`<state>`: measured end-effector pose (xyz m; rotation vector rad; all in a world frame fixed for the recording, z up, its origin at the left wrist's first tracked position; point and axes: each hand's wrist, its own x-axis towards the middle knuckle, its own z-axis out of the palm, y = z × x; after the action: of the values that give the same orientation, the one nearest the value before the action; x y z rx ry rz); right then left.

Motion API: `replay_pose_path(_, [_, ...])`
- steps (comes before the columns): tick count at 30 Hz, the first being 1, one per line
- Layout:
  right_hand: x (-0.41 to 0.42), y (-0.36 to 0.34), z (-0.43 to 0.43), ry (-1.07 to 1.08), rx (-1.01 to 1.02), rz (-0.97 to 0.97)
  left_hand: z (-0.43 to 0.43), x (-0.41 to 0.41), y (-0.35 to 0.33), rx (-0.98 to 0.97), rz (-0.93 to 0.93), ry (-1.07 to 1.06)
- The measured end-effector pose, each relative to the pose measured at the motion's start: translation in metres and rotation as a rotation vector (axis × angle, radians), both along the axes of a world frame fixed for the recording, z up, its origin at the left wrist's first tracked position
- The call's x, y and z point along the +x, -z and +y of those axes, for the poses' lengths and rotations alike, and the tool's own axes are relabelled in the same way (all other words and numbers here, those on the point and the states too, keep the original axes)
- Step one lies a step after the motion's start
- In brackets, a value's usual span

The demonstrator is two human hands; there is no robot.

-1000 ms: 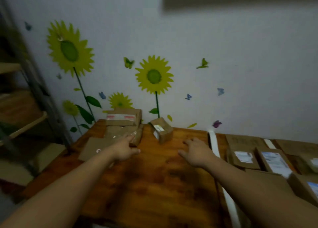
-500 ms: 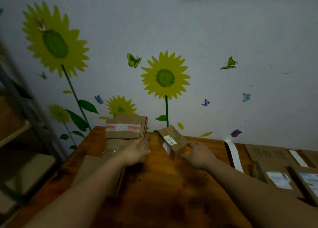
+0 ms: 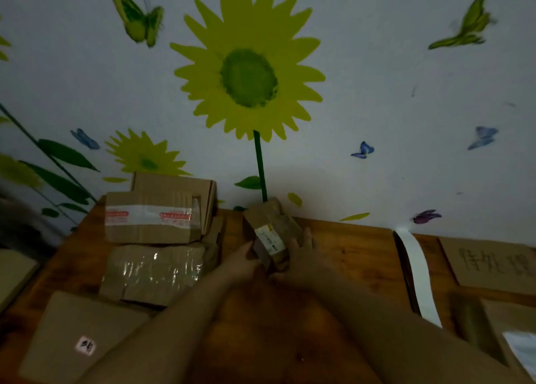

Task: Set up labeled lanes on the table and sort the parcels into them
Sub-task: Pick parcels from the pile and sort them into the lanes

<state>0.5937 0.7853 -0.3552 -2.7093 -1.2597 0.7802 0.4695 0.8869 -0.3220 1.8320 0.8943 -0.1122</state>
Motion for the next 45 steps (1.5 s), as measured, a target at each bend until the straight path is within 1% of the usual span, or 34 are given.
replay_pose_path(2, [0.002,0.008,0.001,0.025,0.063,0.030,-0.002,0.004,0.009,-0.046,0.009,-0.049])
replay_pose_path(4, [0.003,0.013,-0.002,0.090,0.200,0.145,-0.003,0.004,0.015,-0.107,-0.008,-0.144])
replay_pose_path(6, [0.001,0.011,-0.007,0.250,0.397,0.370,-0.001,0.001,0.014,-0.222,-0.049,-0.276])
replay_pose_path(8, [-0.004,0.006,-0.013,0.405,0.576,0.658,0.000,-0.002,0.008,-0.408,-0.086,-0.382])
replay_pose_path(9, [-0.007,0.002,-0.015,0.443,0.648,0.797,-0.002,-0.004,0.002,-0.495,-0.113,-0.411])
replay_pose_path(11, [-0.016,-0.012,-0.023,0.433,0.713,0.974,-0.009,-0.007,-0.013,-0.607,-0.194,-0.425])
replay_pose_path(13, [-0.030,-0.030,-0.032,0.373,0.729,1.023,-0.016,-0.016,-0.026,-0.626,-0.289,-0.415])
replay_pose_path(16, [-0.048,-0.055,-0.050,0.277,0.753,0.984,-0.023,-0.038,-0.048,-0.612,-0.425,-0.379])
replay_pose_path(18, [-0.062,-0.076,-0.064,0.236,0.793,0.975,-0.028,-0.060,-0.065,-0.611,-0.457,-0.289])
replay_pose_path(20, [-0.077,-0.101,-0.078,0.248,0.874,0.913,-0.036,-0.082,-0.082,-0.558,-0.400,-0.153])
replay_pose_path(23, [-0.103,-0.138,-0.103,0.350,1.042,0.788,-0.053,-0.119,-0.109,-0.510,-0.259,0.084])
replay_pose_path(25, [-0.126,-0.153,-0.123,0.424,1.068,0.726,-0.067,-0.144,-0.120,-0.488,-0.217,0.169])
replay_pose_path(27, [-0.151,-0.160,-0.143,0.491,1.102,0.701,-0.081,-0.165,-0.126,-0.440,-0.224,0.137])
replay_pose_path(28, [-0.163,-0.161,-0.153,0.544,1.128,0.679,-0.089,-0.175,-0.129,-0.422,-0.263,0.088])
replay_pose_path(29, [-0.173,-0.163,-0.164,0.607,1.160,0.652,-0.097,-0.183,-0.130,-0.432,-0.320,0.026])
replay_pose_path(31, [-0.188,-0.165,-0.185,0.740,1.216,0.613,-0.116,-0.197,-0.133,-0.511,-0.415,-0.072])
replay_pose_path(33, [-0.201,-0.166,-0.210,0.811,1.225,0.558,-0.142,-0.203,-0.137,-0.542,-0.434,-0.079])
replay_pose_path(35, [-0.211,-0.167,-0.239,0.807,1.190,0.454,-0.170,-0.200,-0.140,-0.468,-0.454,-0.098])
replay_pose_path(38, [-0.215,-0.175,-0.287,0.819,1.153,0.338,-0.212,-0.185,-0.149,-0.353,-0.544,-0.176])
replay_pose_path(41, [-0.212,-0.184,-0.340,0.864,1.143,0.267,-0.255,-0.165,-0.158,-0.333,-0.608,-0.137])
replay_pose_path(45, [-0.207,-0.190,-0.426,0.958,1.184,0.175,-0.328,-0.131,-0.169,-0.291,-0.664,0.035])
